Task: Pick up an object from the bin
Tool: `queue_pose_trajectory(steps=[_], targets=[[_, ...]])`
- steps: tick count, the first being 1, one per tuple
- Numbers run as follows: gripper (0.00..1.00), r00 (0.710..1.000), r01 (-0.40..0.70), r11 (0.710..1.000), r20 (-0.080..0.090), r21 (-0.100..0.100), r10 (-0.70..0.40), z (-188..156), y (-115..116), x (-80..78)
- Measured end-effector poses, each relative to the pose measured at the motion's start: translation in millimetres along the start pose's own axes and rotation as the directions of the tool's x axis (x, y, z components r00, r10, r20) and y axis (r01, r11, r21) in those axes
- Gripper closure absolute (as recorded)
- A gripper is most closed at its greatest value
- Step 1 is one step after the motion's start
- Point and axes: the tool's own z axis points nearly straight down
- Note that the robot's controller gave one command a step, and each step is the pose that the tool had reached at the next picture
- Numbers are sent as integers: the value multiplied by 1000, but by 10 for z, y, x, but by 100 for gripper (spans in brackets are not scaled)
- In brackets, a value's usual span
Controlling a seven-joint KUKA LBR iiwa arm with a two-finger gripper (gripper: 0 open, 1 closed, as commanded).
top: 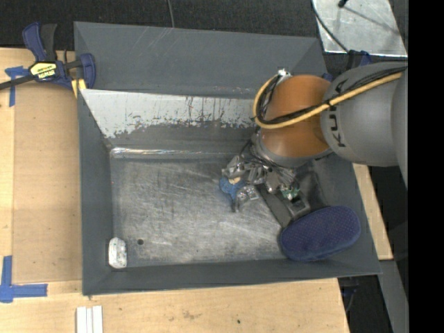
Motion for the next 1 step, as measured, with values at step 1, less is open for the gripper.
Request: queue_pose_trajectory(steps=[1], targets=[[100, 982, 189, 982, -9, -1, -189, -1517, -429, 92]])
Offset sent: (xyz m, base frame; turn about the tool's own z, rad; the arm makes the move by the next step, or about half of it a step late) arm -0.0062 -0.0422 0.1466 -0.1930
